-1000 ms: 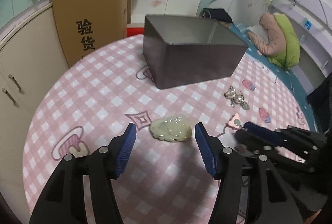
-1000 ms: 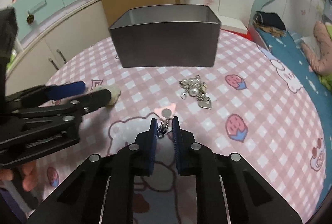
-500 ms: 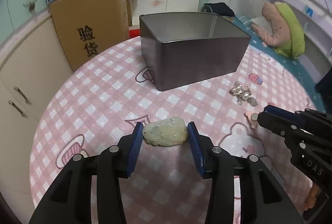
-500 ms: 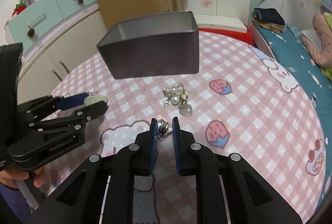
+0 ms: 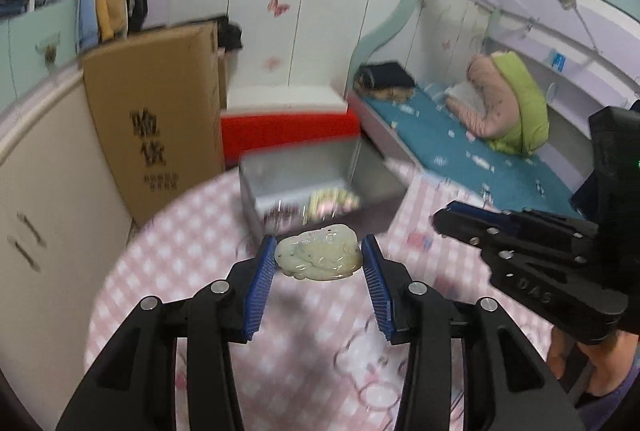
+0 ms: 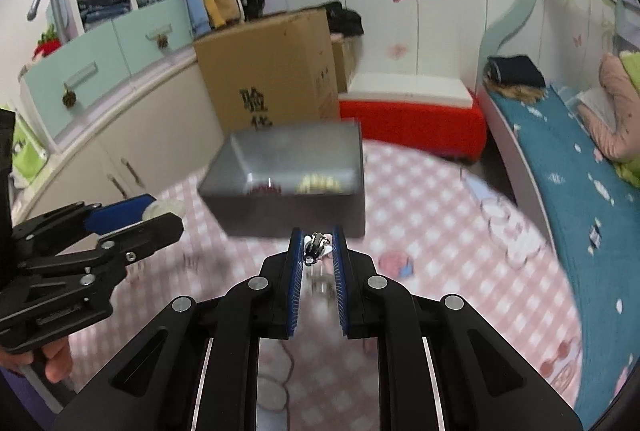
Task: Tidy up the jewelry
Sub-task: 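Carry the jade pendant and pink charm into the grey box and open both grippers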
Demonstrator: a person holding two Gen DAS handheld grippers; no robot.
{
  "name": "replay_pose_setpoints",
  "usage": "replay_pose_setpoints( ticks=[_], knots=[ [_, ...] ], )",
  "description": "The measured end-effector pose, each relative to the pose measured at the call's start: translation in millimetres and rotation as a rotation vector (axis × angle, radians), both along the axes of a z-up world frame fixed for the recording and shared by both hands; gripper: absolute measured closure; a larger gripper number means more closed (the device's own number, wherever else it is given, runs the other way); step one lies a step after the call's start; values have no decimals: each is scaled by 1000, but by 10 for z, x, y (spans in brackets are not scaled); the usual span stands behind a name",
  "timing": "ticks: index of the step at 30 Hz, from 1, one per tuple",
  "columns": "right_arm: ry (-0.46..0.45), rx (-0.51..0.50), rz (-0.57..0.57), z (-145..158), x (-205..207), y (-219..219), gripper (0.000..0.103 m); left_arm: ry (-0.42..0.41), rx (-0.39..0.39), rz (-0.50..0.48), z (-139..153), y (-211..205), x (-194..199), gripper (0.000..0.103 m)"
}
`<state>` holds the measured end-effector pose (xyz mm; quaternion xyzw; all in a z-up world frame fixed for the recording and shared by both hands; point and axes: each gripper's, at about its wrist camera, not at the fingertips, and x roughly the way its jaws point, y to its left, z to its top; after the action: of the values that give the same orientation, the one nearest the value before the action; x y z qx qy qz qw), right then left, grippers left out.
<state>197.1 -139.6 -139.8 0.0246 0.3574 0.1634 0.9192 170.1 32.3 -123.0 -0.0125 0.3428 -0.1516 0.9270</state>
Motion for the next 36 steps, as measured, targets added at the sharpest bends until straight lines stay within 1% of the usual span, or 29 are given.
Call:
replay_pose_setpoints(
  ticks=[3,6,8,11,15,19,23,30,32,36],
  knots=[
    [-32,15,3,176,144,5,88,-45,15,13,180,-52,134,62],
    [-50,24,5,298,308,20,88,-60,25,25,273,-86,316,62],
    [-47,37,13,339,440,34,88,-61,41,35,279,-115,447,62],
    [-38,34,19,337,578,76,88,-33,46,40,211,-142,639,62],
    [-1,31,31,220,763,154,88,13,53,40,42,-155,834,62],
    [41,29,28,41,898,164,88,62,62,46,-151,-125,967,61],
    [74,18,27,-124,979,187,88,86,71,47,-261,-119,1024,61],
    [102,14,25,-283,1023,200,88,115,79,42,-369,-131,1039,61],
    [107,14,25,-299,1028,202,88,122,71,44,-375,-133,1043,61],
    [116,17,26,-332,1030,201,88,108,70,45,-350,-124,1011,61]
  ],
)
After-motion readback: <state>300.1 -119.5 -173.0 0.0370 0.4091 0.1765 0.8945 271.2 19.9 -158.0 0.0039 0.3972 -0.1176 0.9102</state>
